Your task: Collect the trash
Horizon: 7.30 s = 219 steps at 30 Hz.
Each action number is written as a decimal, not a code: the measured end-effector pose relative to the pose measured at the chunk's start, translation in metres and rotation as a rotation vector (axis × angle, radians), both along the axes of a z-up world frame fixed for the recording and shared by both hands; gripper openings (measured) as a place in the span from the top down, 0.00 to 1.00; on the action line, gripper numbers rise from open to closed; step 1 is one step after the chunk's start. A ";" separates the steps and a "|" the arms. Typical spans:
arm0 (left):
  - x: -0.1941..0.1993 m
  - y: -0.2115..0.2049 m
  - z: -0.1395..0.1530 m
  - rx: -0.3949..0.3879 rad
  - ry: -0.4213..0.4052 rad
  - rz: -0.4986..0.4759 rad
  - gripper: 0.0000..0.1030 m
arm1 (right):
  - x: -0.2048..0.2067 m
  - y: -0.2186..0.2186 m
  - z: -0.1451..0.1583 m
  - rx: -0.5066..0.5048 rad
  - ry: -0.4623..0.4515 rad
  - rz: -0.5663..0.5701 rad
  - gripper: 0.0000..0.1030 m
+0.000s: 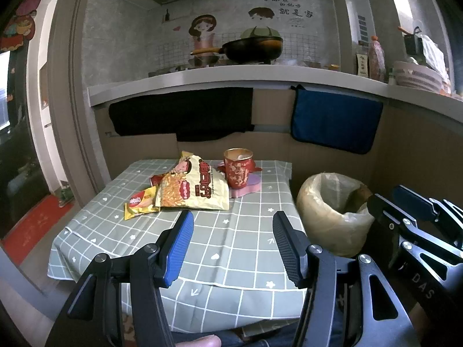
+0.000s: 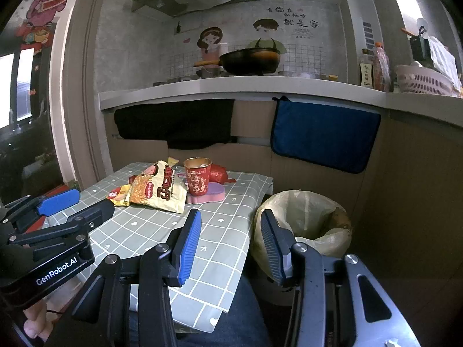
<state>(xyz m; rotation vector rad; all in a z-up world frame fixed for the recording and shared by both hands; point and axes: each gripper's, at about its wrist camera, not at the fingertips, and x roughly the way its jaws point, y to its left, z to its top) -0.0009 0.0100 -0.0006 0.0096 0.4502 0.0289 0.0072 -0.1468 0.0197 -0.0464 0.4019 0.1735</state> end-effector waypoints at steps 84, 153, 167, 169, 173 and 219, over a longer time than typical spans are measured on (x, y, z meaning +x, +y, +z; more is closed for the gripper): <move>0.076 0.069 -0.035 -0.202 0.102 0.000 0.44 | 0.095 0.014 -0.018 0.002 0.054 0.079 0.60; 0.199 0.212 -0.144 -0.334 0.418 -0.011 0.86 | 0.243 0.078 -0.092 -0.040 0.321 0.349 0.60; 0.141 0.216 -0.079 -0.347 0.202 0.126 0.91 | 0.232 0.086 -0.076 -0.068 0.288 0.415 0.60; 0.143 0.219 -0.076 -0.370 0.198 0.124 0.91 | 0.238 0.089 -0.060 -0.078 0.240 0.404 0.60; 0.141 0.216 -0.063 -0.361 0.136 0.132 0.91 | 0.272 0.105 -0.033 -0.134 0.175 0.384 0.72; 0.195 0.108 -0.073 -0.324 0.288 -0.090 0.91 | 0.198 0.074 -0.138 0.158 0.639 0.686 0.97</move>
